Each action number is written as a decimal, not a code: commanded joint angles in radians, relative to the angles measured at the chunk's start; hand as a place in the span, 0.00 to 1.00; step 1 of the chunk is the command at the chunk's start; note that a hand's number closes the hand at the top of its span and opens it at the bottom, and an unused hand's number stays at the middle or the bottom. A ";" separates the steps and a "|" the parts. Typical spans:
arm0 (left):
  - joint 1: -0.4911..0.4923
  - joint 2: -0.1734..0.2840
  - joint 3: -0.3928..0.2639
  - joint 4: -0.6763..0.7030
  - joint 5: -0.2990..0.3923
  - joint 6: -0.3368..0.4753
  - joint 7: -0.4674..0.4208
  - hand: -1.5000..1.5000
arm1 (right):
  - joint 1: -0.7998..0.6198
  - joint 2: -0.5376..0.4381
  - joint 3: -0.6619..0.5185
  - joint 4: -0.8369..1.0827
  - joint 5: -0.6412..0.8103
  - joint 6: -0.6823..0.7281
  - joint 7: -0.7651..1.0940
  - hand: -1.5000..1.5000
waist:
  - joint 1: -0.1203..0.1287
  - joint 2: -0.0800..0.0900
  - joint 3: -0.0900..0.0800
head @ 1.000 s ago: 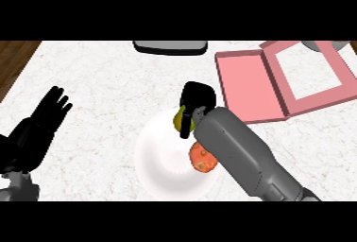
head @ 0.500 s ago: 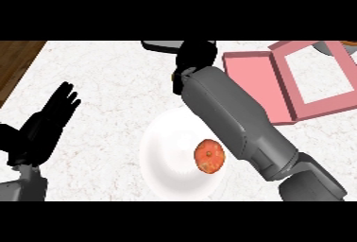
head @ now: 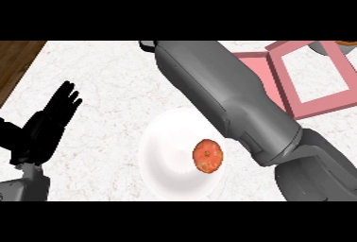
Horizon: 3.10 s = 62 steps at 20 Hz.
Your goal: Pick the pear from the plate and place it in the cardboard box
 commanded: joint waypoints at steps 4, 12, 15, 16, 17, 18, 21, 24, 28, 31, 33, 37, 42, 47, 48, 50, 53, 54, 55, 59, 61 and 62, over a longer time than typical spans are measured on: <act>0.043 0.015 0.021 -0.031 0.011 -0.012 -0.005 0.50 | -0.137 0.009 -0.018 0.121 0.095 -0.112 0.245 1.00 | -0.009 -0.004 0.000; 0.046 0.031 0.061 -0.004 0.031 -0.022 -0.020 0.50 | -0.194 -0.042 -0.074 0.222 0.132 -0.082 0.219 1.00 | -0.054 -0.009 0.002; 0.043 0.013 0.042 -0.021 0.010 0.006 0.004 0.50 | -0.153 -0.050 -0.080 0.244 0.141 -0.084 0.174 1.00 | -0.068 -0.011 0.002; 0.056 -0.005 0.014 -0.049 -0.007 0.014 0.007 0.50 | -0.123 -0.070 -0.089 0.274 0.141 -0.114 0.133 1.00 | -0.057 -0.005 0.002; 0.073 0.013 0.041 -0.029 0.021 -0.020 -0.013 0.50 | -0.146 -0.081 -0.100 0.259 0.137 -0.100 0.122 1.00 | -0.060 -0.008 0.002; 0.131 0.009 0.047 -0.041 0.019 -0.029 -0.042 0.50 | -0.105 -0.083 -0.094 0.254 0.148 -0.145 0.108 1.00 | -0.060 -0.010 0.002; 0.058 -0.028 0.004 -0.040 -0.021 0.026 -0.008 0.50 | -0.109 -0.097 -0.103 0.263 0.162 -0.156 0.069 1.00 | -0.065 -0.007 0.003; 0.091 0.002 0.040 -0.049 0.009 -0.009 -0.017 0.50 | 0.009 -0.082 -0.105 0.256 0.176 -0.254 0.034 1.00 | -0.064 -0.008 0.003; 0.066 0.011 0.052 -0.037 0.001 -0.001 -0.017 0.50 | 0.062 -0.146 -0.135 0.259 0.171 -0.287 -0.036 1.00 | -0.067 -0.007 0.003; 0.056 0.020 0.057 -0.049 0.015 -0.008 0.008 0.50 | 0.144 -0.133 -0.170 0.255 0.150 -0.364 -0.085 1.00 | -0.064 -0.004 0.004; 0.097 0.001 0.052 -0.034 0.009 -0.014 -0.023 0.50 | 0.151 -0.115 -0.221 0.245 0.099 -0.298 -0.076 1.00 | -0.070 -0.009 0.004; 0.022 0.028 0.072 -0.059 0.032 0.008 0.058 0.50 | 0.192 -0.108 -0.289 0.275 0.049 -0.348 -0.011 0.00 | -0.067 -0.007 0.004; 0.041 0.013 0.057 -0.038 0.017 -0.008 0.028 0.50 | 0.281 -0.099 -0.307 0.232 0.048 -0.403 -0.163 0.00 | -0.069 -0.007 0.004; 0.094 0.016 0.068 -0.056 0.015 -0.018 0.004 0.50 | 0.335 -0.109 -0.305 0.130 0.076 -0.622 -0.210 0.00 | -0.075 -0.013 0.004; 0.053 -0.004 0.055 -0.026 0.004 0.000 -0.004 0.50 | 0.303 -0.103 -0.318 0.112 0.079 -0.705 -0.168 0.00 | -0.078 -0.009 0.004; 0.059 0.004 0.059 -0.026 0.011 -0.007 0.011 0.50 | 0.290 -0.115 -0.341 0.057 0.076 -0.778 -0.158 0.00 | -0.089 -0.016 0.004; 0.111 0.013 0.082 -0.044 0.018 -0.023 -0.025 0.50 | 0.343 -0.140 -0.366 0.002 0.087 -0.898 -0.157 0.00 | -0.093 -0.022 0.004; 0.096 -0.005 0.067 -0.053 -0.003 0.016 0.006 0.50 | 0.376 -0.129 -0.380 -0.045 0.070 -0.924 -0.172 0.00 | -0.112 -0.027 0.005; 0.098 -0.006 0.068 -0.016 -0.002 -0.005 -0.030 0.50 | 0.357 -0.116 -0.383 -0.059 0.084 -0.937 -0.139 0.00 | -0.111 -0.025 0.003; 0.143 0.002 0.093 -0.070 0.017 -0.002 -0.007 0.50 | 0.489 -0.173 -0.389 -0.226 0.083 -0.896 -0.154 0.00 | -0.131 -0.036 0.004; 0.097 0.017 0.106 0.042 0.013 -0.029 -0.055 0.50 | 0.532 -0.162 -0.402 -0.292 0.090 -0.932 -0.139 0.00 | -0.137 -0.029 0.002; 0.125 0.015 0.107 -0.039 0.012 -0.007 -0.023 0.50 | 0.602 -0.179 -0.400 -0.359 0.084 -0.924 -0.153 0.00 | -0.137 -0.034 0.004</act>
